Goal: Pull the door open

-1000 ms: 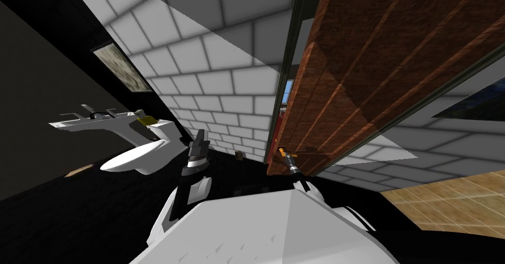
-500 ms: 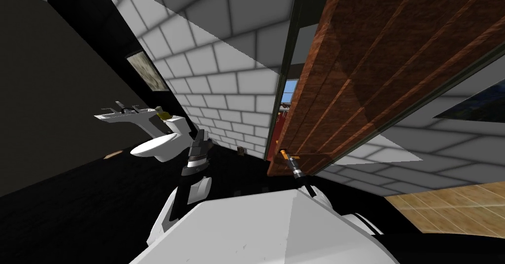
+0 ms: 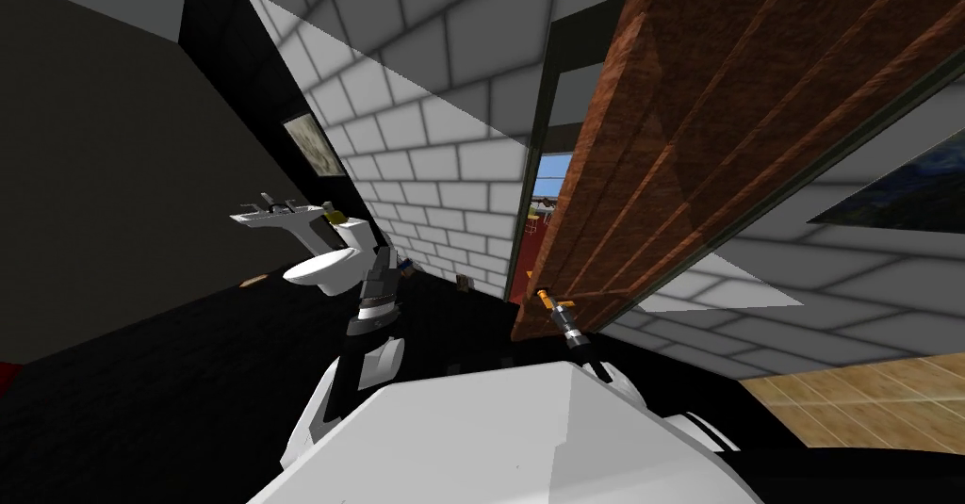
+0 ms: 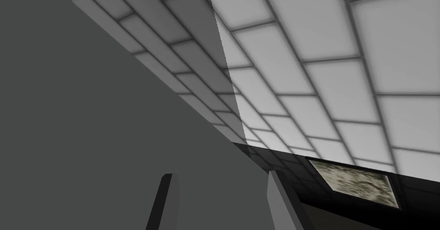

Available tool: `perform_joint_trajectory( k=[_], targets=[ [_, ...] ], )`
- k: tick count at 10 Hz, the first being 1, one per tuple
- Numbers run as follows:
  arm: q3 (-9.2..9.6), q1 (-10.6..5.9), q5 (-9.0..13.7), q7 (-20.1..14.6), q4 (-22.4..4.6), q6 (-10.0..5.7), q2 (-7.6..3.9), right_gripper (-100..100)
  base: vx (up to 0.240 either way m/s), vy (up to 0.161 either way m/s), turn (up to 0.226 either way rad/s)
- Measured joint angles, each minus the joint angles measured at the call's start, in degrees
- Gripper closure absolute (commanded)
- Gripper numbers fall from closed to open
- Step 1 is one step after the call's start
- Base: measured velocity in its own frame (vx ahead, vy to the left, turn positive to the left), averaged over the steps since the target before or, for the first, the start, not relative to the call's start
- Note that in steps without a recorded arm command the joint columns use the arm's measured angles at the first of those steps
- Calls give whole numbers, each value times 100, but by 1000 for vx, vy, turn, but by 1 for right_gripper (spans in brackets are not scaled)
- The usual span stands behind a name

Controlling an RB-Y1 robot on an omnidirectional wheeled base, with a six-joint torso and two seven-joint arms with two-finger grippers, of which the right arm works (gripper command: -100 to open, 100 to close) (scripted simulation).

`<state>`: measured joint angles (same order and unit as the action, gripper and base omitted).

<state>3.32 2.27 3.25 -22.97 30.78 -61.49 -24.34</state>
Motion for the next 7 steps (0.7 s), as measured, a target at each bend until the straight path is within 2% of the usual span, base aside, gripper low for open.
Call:
perform_joint_trajectory(
  k=[1,2,3,4,6,7],
  targets=[
    [15,38,-4,-27,-68,-93,-32,100,-195,-81,224],
    [26,134,-4,-64,-7,-173,-82,100,-182,-70,135],
    [43,196,-10,-93,29,-231,-109,100,-139,-46,81],
    [65,201,-20,-120,-60,-330,-124,100,-150,-61,139],
    [97,363,-29,-169,-11,-464,-179,100,-144,-58,127],
    [119,374,-39,-202,-80,-550,-205,100,-106,-32,91]
  ],
)
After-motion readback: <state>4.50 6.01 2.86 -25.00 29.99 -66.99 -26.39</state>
